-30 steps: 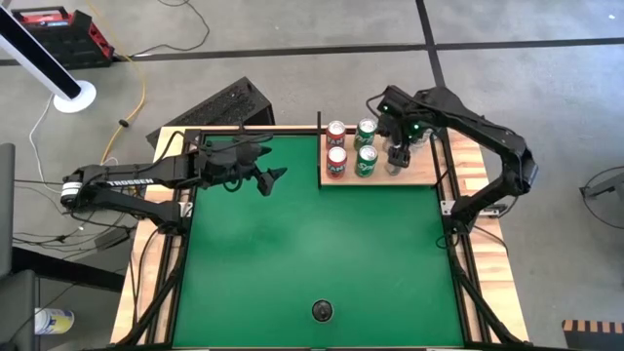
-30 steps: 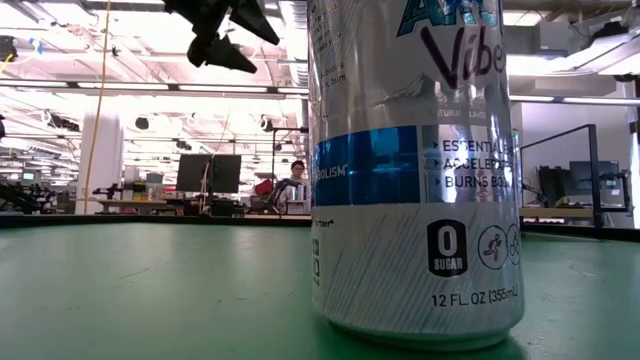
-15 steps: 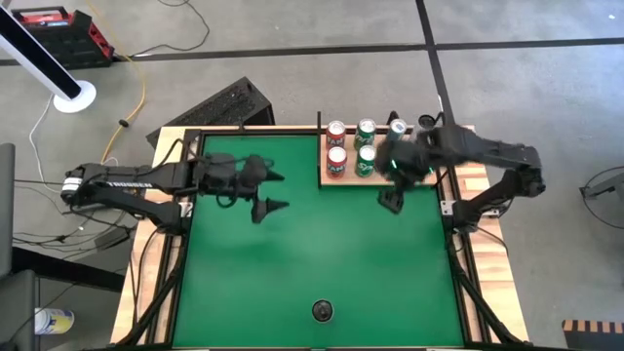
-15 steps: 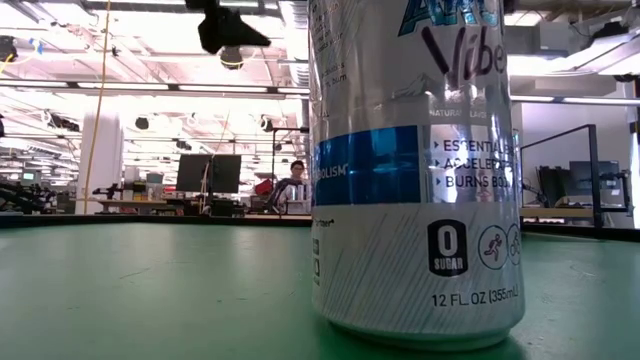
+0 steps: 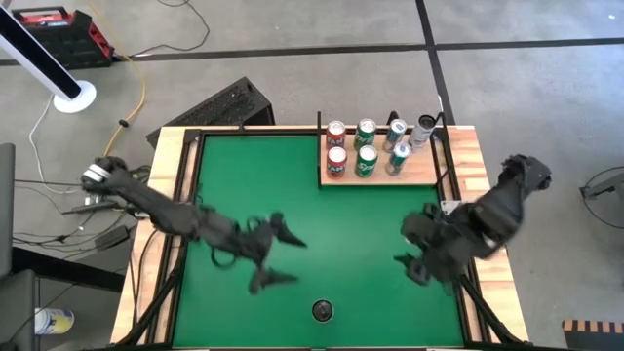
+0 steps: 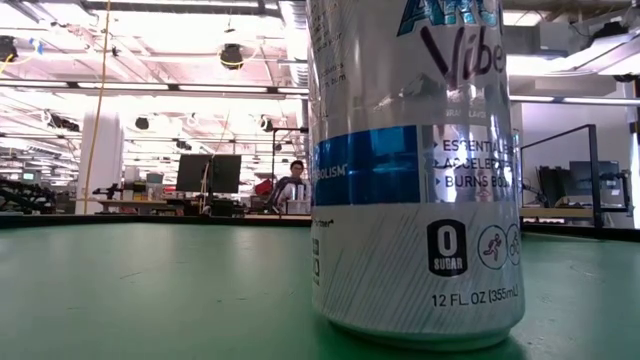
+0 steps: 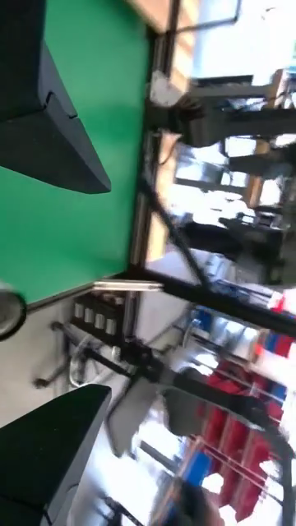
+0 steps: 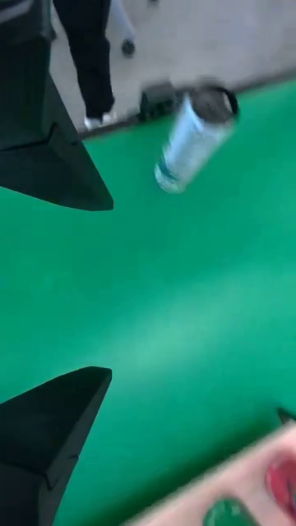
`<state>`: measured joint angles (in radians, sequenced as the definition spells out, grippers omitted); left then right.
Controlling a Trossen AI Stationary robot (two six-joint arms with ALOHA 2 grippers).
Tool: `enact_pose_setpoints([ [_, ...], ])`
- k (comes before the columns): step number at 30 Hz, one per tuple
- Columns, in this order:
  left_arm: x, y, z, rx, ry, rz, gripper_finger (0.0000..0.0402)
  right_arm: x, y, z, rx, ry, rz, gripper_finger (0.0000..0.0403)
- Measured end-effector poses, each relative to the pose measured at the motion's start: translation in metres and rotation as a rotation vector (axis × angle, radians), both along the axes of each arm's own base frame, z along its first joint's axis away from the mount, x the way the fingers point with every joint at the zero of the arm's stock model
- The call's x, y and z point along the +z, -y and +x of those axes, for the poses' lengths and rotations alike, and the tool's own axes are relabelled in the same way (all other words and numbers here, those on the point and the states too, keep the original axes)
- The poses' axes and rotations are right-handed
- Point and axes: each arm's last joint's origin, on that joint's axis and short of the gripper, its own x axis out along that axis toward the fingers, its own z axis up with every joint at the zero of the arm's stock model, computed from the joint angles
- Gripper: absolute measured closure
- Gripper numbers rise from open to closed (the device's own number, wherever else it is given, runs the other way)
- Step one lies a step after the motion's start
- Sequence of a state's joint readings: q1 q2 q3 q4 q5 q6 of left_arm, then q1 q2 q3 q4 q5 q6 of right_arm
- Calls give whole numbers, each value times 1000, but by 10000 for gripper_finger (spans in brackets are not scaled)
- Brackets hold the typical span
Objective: Place canned beverage on shelf
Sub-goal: Put the white soda can on the shelf aligned with the other white soda can
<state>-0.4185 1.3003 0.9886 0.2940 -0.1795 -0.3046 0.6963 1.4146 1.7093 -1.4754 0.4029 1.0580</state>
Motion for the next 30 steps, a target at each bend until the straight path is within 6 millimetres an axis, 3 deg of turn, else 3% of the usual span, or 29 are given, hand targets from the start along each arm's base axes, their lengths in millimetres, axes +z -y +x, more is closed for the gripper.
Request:
enact_pose_setpoints([
  [7,-16,93,41,87,-74,132,17,-6,-50,-33,118,49,2,51],
  [12,-25,136,72,116,-129,254,17,-9,-65,-45,139,73,-6,51],
  [15,-36,147,87,130,-209,304,17,-12,-70,-45,137,79,-23,51],
  [19,-48,146,101,174,-292,276,17,-15,-75,-47,153,75,-31,51],
  [30,-67,142,99,230,-416,216,17,-15,-76,-48,155,91,-52,51],
])
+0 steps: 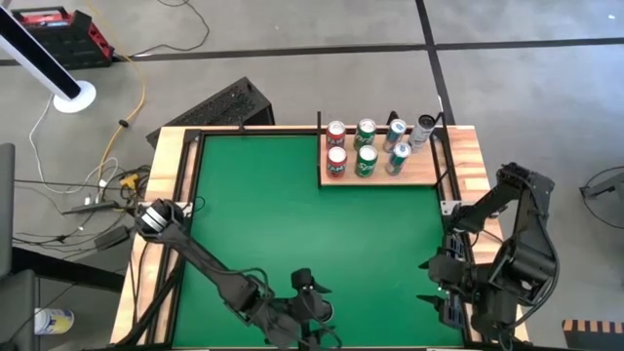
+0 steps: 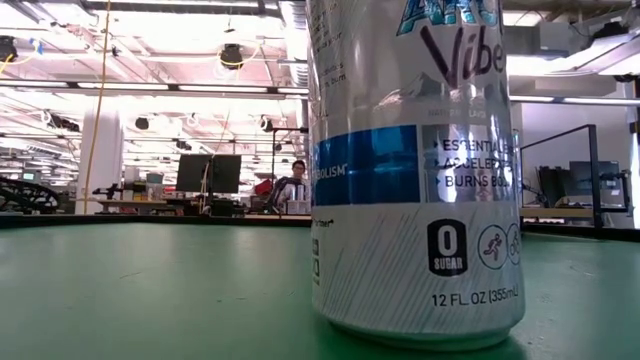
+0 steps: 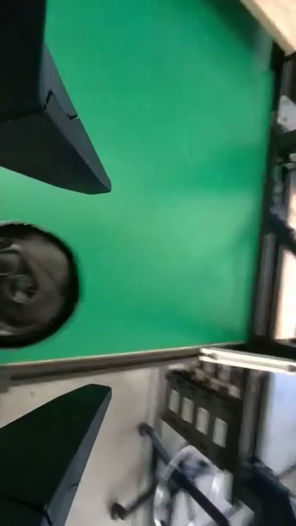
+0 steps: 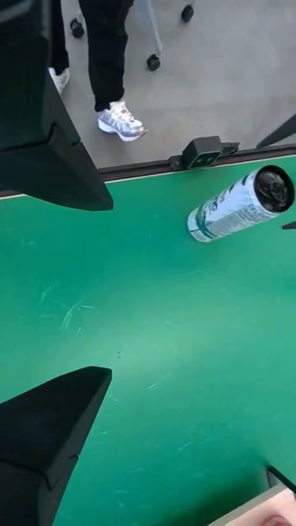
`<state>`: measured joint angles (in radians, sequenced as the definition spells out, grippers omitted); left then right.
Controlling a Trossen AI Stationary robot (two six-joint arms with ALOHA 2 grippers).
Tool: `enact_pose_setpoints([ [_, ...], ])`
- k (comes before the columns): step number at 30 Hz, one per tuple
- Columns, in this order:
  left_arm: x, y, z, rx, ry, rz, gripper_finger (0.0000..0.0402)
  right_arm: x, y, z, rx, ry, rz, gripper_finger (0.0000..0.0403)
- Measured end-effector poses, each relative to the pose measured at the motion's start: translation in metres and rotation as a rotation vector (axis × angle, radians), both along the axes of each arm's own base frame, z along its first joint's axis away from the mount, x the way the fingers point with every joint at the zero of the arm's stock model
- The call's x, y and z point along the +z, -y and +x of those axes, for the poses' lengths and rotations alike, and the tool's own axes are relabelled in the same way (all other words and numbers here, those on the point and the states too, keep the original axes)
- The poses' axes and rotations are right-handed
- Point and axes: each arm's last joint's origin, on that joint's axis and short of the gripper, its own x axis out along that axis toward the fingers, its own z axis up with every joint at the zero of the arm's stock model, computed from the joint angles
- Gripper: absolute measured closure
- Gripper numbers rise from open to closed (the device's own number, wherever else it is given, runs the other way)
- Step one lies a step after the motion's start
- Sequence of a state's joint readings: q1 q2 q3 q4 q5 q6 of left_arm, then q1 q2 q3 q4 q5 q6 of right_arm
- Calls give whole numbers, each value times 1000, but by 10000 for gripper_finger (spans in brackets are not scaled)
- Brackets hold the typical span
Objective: Place canned beverage on shelf
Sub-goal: Put the white soda can on the shelf aligned with the other white soda can
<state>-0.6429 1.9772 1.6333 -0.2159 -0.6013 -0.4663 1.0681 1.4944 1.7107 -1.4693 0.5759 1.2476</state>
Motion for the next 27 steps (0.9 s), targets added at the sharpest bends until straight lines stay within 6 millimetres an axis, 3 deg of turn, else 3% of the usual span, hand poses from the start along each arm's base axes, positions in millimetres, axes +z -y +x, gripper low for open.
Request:
enact_pose_setpoints([
  [11,-41,10,9,29,-70,3,17,0,1,0,12,3,-24,51],
  [18,-45,9,12,40,-75,-26,25,0,1,0,11,1,-30,51],
  [22,-44,8,12,14,-86,-16,64,0,2,-1,10,0,-35,51],
  [27,-45,1,16,-43,-135,-5,153,-1,5,2,-2,-9,-48,51],
])
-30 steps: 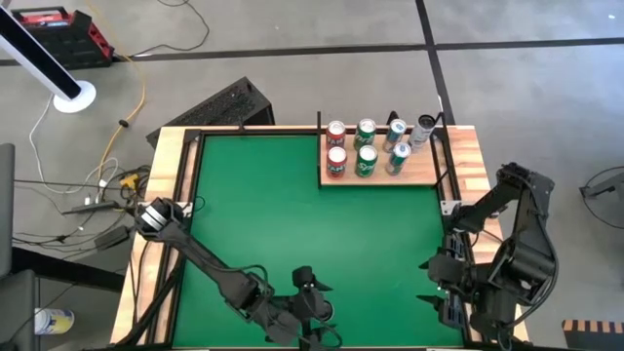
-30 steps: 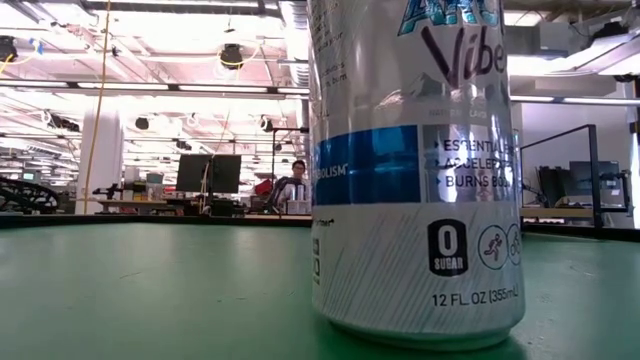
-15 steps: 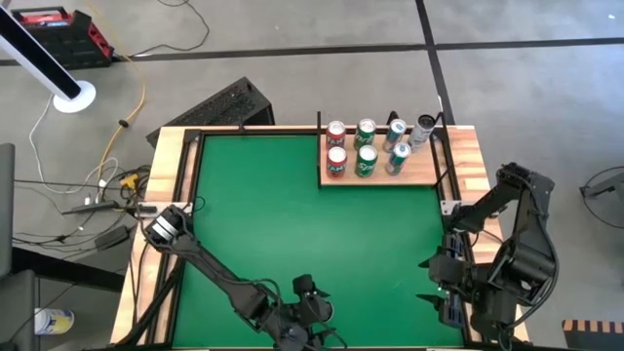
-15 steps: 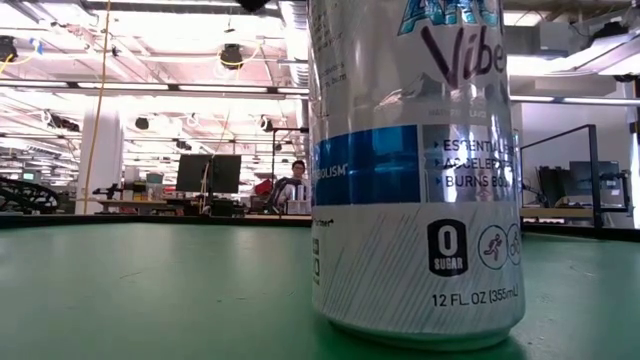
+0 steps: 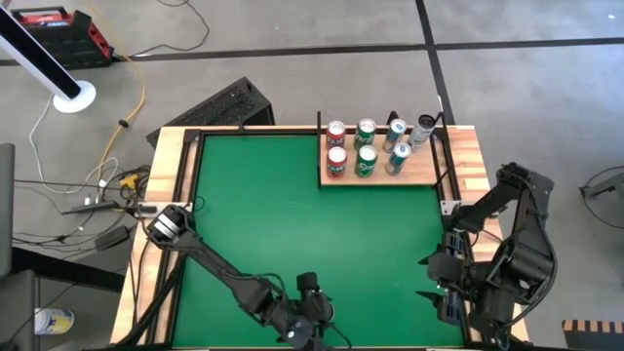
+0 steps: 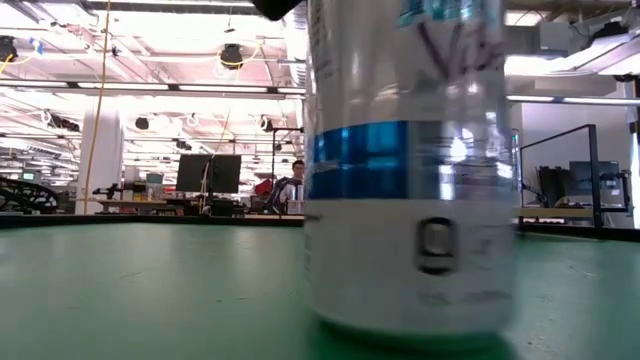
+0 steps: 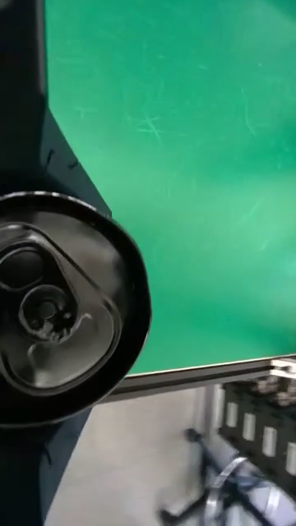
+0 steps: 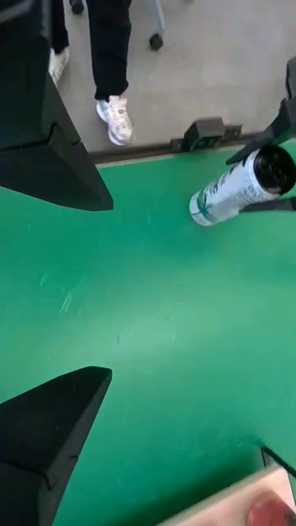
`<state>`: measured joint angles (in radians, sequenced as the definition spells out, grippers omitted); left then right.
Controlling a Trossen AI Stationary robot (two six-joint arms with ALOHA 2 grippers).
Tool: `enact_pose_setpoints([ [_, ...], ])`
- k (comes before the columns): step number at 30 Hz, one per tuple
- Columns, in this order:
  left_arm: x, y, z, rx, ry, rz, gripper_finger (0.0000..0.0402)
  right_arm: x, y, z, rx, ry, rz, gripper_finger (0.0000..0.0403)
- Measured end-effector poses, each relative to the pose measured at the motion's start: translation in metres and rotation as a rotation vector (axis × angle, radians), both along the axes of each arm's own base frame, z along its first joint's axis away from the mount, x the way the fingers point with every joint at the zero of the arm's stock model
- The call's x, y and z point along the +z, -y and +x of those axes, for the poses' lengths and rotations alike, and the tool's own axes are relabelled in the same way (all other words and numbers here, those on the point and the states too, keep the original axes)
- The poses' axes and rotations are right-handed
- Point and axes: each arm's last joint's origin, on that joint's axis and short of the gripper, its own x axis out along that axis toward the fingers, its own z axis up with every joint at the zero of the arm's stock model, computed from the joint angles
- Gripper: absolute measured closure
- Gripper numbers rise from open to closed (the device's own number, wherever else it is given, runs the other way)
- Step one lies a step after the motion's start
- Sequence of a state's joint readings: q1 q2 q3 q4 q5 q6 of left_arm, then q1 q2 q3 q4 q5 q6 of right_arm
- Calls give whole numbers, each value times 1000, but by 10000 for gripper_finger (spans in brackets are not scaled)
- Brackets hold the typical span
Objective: Place canned beverage on shelf
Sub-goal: Put the white soda can on the shelf aligned with the other white soda can
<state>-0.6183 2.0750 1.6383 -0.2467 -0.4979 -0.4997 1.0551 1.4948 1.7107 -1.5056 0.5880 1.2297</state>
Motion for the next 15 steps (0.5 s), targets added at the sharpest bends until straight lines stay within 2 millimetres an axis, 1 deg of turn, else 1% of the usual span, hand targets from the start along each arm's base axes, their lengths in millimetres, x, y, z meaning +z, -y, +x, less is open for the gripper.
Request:
enact_pose_setpoints([
  [1,3,-2,1,-20,-6,15,168,0,1,1,-5,-4,-8,51],
  [3,10,-9,7,-47,-13,51,169,-1,4,1,-12,-12,-20,51],
  [6,32,-27,19,-57,-11,110,169,0,8,5,-32,-17,-25,51],
  [8,50,-46,29,-53,1,151,169,0,11,9,-53,-24,-26,54],
  [10,64,-68,42,-86,10,173,169,0,15,13,-76,-32,-26,60],
  [12,70,-93,54,-138,14,177,169,-1,21,17,-101,-56,-35,69],
  [15,71,-134,69,-206,18,173,169,0,28,23,-122,-69,-32,82],
])
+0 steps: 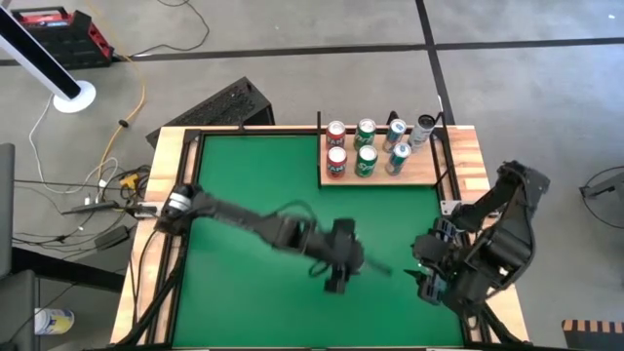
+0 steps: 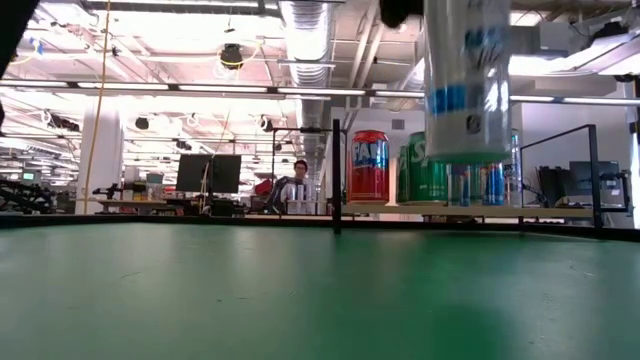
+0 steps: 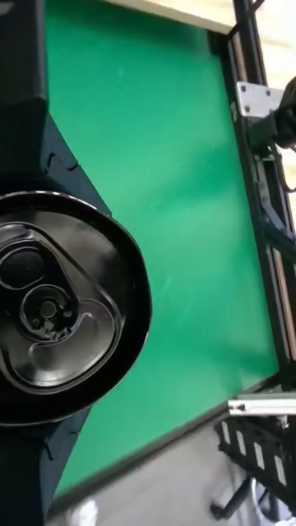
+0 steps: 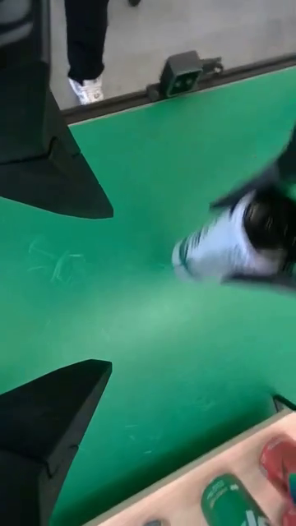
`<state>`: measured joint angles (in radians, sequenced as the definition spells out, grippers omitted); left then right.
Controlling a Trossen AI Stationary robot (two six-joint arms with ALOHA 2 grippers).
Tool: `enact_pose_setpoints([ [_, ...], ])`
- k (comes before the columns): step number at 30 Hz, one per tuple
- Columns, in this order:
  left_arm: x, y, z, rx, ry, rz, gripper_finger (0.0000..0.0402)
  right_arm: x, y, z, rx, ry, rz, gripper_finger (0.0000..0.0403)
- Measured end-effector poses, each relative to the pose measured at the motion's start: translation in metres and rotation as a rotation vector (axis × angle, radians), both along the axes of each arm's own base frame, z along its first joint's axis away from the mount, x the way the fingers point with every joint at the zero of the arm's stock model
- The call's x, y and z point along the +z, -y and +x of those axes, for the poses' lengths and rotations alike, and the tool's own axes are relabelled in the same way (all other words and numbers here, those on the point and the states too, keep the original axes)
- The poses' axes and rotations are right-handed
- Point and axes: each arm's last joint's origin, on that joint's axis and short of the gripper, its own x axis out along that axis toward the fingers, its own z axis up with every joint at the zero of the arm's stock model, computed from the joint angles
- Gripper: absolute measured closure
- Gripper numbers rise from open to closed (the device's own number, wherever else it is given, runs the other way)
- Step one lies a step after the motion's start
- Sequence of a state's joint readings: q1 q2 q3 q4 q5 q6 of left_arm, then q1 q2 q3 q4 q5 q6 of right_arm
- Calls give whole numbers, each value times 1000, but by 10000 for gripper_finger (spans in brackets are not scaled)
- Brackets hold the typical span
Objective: Place canned beverage on shelf
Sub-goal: Put the white soda can on the shelf aligned with the other white soda can
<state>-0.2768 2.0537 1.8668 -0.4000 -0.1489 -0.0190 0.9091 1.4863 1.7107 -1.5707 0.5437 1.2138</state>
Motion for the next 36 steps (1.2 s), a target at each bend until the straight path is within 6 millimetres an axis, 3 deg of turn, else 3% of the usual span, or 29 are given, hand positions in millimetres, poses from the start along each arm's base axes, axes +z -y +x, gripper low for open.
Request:
enact_pose_setpoints([
  [7,-1,-91,16,-33,-15,23,169,11,32,11,-117,34,33,96],
  [15,-10,-148,15,-39,-66,-19,169,27,72,11,-124,60,-3,97],
  [27,-9,-168,16,-2,-39,-9,169,62,136,-30,0,202,-115,97],
  [36,-50,-160,39,43,-52,-69,169,77,156,-55,141,297,-148,97],
])
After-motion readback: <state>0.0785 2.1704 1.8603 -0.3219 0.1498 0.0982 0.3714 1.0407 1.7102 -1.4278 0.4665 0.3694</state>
